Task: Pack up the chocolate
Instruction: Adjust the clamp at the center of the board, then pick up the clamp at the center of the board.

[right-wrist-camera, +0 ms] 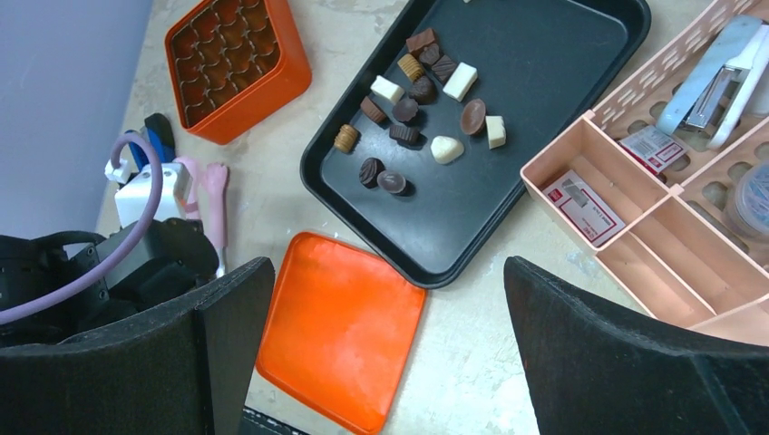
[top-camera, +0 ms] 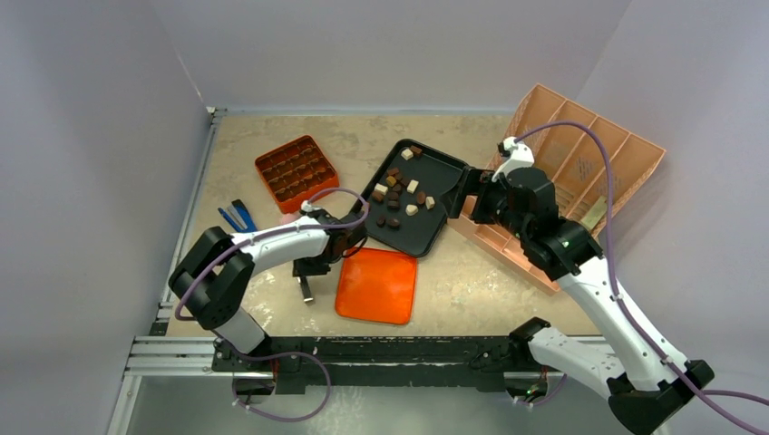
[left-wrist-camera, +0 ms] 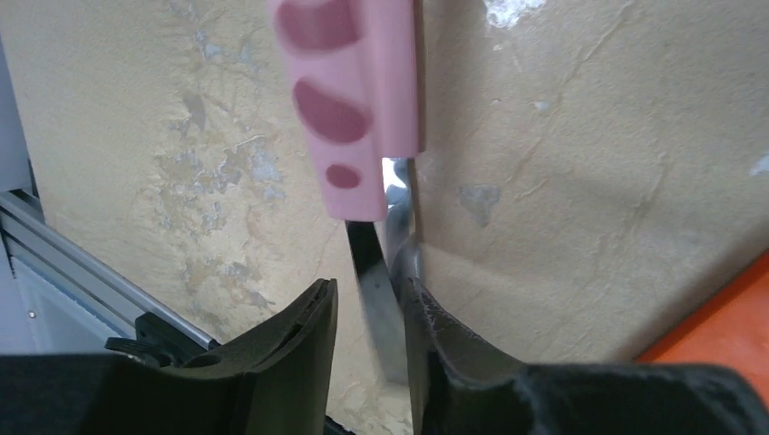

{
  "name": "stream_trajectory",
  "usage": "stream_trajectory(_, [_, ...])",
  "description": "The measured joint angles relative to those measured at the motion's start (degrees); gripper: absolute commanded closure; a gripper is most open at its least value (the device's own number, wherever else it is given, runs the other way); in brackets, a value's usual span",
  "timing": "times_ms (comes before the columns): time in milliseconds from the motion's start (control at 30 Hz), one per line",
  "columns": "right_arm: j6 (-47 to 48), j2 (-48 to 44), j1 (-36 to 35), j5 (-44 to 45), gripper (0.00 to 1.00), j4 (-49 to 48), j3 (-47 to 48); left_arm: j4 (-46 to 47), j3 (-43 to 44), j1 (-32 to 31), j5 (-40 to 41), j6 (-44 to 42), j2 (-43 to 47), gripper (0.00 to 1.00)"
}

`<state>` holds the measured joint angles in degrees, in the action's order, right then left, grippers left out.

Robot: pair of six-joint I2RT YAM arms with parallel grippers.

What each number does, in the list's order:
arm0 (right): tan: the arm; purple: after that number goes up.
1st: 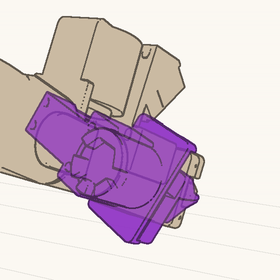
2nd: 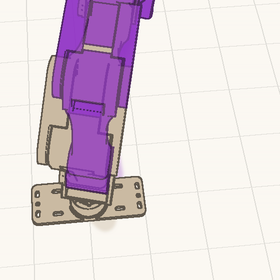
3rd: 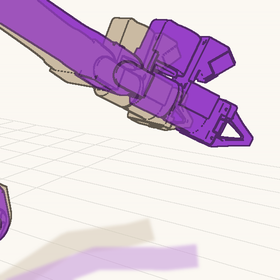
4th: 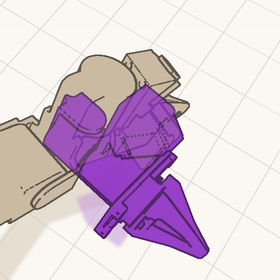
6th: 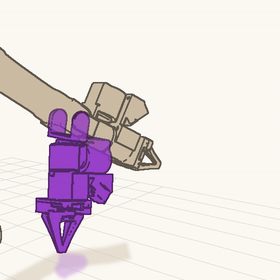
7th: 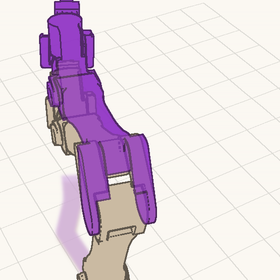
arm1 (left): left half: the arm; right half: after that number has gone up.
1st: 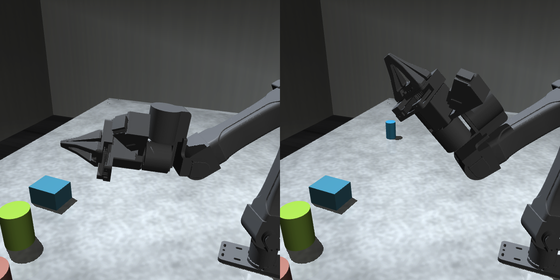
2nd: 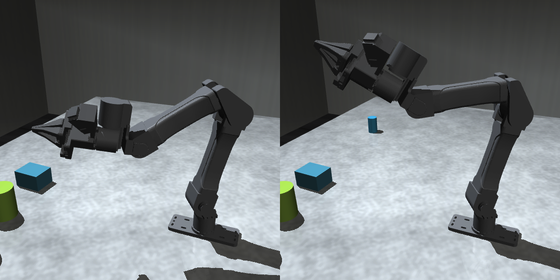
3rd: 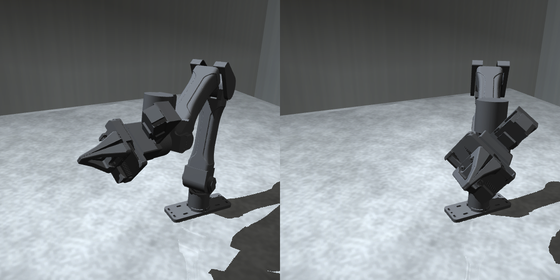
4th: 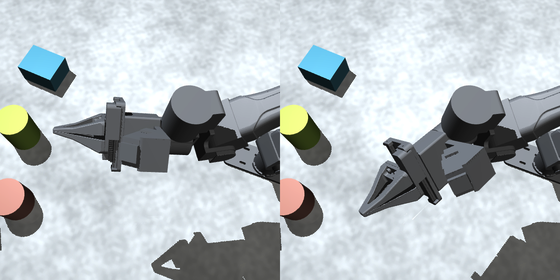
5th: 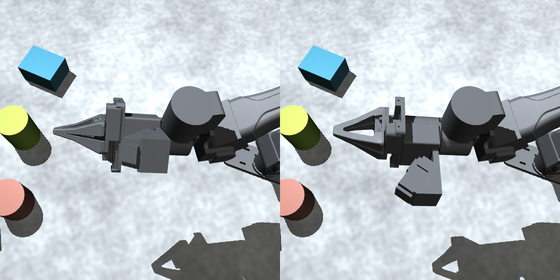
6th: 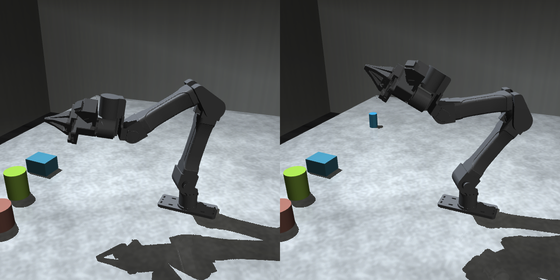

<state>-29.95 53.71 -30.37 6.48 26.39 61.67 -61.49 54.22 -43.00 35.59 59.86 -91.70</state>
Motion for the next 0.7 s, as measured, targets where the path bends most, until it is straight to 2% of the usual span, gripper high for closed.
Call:
stream_trajectory(167, [0.0,-1.7,0.0,0.0,0.01,0.5,-0.3,2.4,1.7,-0.5,-2.2,-1.7,0.2,0.56])
stream_trajectory(333, [0.0,-2.0,0.0,0.1,0.01,0.7,-0.3,8.7,1.7,-0.6,-8.1,-4.0,4.8,0.58])
stream_trajectory(433, [0.0,-2.0,0.0,0.1,0.01,0.7,-0.3,10.6,1.7,-0.6,-8.8,-3.5,7.8,0.58])
stream_trajectory(533, [0.0,-2.0,0.0,0.1,0.01,0.7,-0.3,9.6,1.7,0.2,-8.2,-1.7,8.9,0.51])
stream_trajectory(700, [0.0,-2.1,0.0,0.0,0.01,0.7,-1.0,7.8,-1.9,5.5,-7.1,2.2,12.9,0.39])
